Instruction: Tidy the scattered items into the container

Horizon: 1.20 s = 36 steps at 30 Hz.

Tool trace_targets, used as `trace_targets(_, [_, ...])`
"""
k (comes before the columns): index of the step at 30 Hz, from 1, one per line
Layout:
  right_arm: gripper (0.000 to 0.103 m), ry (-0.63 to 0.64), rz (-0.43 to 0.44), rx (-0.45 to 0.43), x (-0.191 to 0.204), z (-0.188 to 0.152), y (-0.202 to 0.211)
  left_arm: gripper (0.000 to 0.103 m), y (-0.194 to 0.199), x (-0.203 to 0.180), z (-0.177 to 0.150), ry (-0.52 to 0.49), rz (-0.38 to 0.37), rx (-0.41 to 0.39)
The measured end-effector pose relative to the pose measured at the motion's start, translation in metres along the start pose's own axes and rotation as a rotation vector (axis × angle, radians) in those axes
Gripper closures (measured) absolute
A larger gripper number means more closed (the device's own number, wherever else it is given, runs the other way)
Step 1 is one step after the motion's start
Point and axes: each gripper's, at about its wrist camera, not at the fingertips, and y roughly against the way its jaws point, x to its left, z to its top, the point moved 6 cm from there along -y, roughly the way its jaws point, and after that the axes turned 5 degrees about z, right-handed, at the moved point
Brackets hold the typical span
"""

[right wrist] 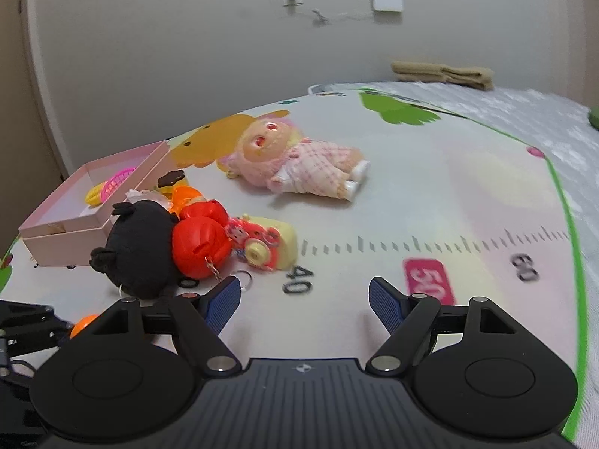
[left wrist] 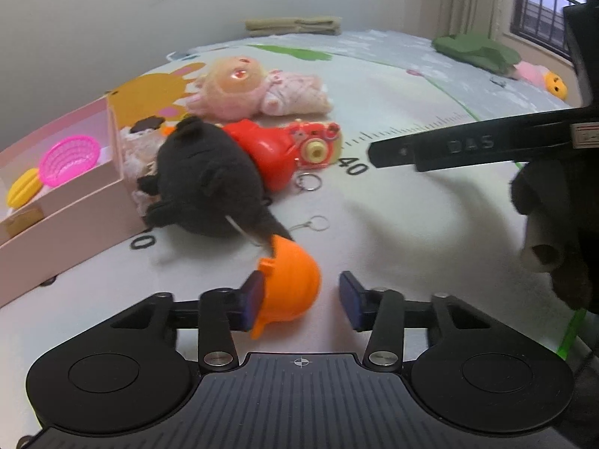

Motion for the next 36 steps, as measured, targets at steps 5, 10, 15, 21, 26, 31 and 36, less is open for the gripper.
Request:
trace_targets(5, [0.027, 0.070, 0.040, -0.017, 0.018, 0.014, -0.033, 0.059, 0.000, 0.009, -0.002, 0.013, 0.008, 0.011])
trace_targets(10, [0.033, 0.138, -0.021, -0.005, 0.019, 0.020, -0.062, 0.058, 0.002, 0.014, -0.003, 0.041, -0.027, 0.009])
trace_targets(15, [0.060, 0.071, 0.061, 0.025, 0.014, 0.018, -0.067, 0.057, 0.002, 0.016, -0.004, 0.038, -0.052, 0.009])
trace_targets(21, [0.060, -0.025, 0.069, 0.010, 0.004, 0.013, -0.043, 0.056, 0.005, 0.017, -0.005, 0.041, -0.042, 0.014])
trace_targets(26, [0.060, -0.118, 0.104, 0.025, -0.003, -0.005, -0.009, 0.055, 0.008, 0.019, -0.007, 0.041, -0.030, 0.012])
trace_targets(31, [0.060, -0.227, 0.131, 0.054, -0.015, -0.026, 0.017, 0.054, 0.013, 0.011, -0.006, 0.018, -0.042, -0.007])
trace_targets(36, [0.057, -0.235, 0.010, -0.002, -0.035, -0.032, 0.031, 0.043, 0.022, -0.009, -0.004, -0.048, -0.088, -0.033])
